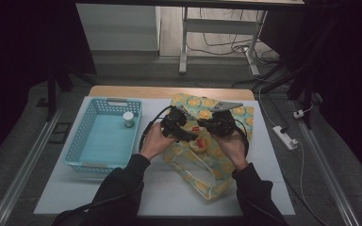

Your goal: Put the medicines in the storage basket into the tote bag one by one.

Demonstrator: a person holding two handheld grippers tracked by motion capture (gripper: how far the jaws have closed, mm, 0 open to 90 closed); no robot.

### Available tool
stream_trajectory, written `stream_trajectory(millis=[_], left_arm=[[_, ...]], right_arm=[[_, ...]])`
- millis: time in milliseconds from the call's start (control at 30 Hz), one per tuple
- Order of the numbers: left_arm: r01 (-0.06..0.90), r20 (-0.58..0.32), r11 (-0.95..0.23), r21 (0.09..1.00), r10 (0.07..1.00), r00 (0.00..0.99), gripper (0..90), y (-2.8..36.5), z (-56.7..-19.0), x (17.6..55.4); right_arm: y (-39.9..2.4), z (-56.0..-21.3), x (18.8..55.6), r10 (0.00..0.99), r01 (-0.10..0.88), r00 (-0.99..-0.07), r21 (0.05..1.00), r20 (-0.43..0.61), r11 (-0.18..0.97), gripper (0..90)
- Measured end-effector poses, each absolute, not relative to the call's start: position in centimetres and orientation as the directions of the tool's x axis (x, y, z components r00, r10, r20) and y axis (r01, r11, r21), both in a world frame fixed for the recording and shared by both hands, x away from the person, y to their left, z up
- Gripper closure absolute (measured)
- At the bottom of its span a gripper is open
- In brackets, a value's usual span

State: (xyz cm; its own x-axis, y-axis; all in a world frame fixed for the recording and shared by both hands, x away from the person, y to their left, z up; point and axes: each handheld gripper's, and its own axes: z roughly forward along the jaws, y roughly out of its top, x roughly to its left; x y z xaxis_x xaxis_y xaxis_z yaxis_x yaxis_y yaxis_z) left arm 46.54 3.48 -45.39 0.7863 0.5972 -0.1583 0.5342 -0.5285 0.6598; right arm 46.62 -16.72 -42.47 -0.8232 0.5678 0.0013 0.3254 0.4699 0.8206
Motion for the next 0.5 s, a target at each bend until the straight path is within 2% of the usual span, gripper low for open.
stream_trajectory(millis=[233,500], left_arm=[[0.541,-0.197,-0.507,0.671,0.582,0.789,5.1,5.1,-45.1,45.9],[0.544,-0.206,-0.487,0.683,0.586,0.783,0.0,7.4,-45.1,45.5]], right_arm=[[-16.7,-42.5,46.6,0.565,0.324,-0.825,0.821,0.002,0.471,90.0],[-16.8,-42.4,46.6,0.565,0.323,-0.825,0.820,0.000,0.472,90.0]])
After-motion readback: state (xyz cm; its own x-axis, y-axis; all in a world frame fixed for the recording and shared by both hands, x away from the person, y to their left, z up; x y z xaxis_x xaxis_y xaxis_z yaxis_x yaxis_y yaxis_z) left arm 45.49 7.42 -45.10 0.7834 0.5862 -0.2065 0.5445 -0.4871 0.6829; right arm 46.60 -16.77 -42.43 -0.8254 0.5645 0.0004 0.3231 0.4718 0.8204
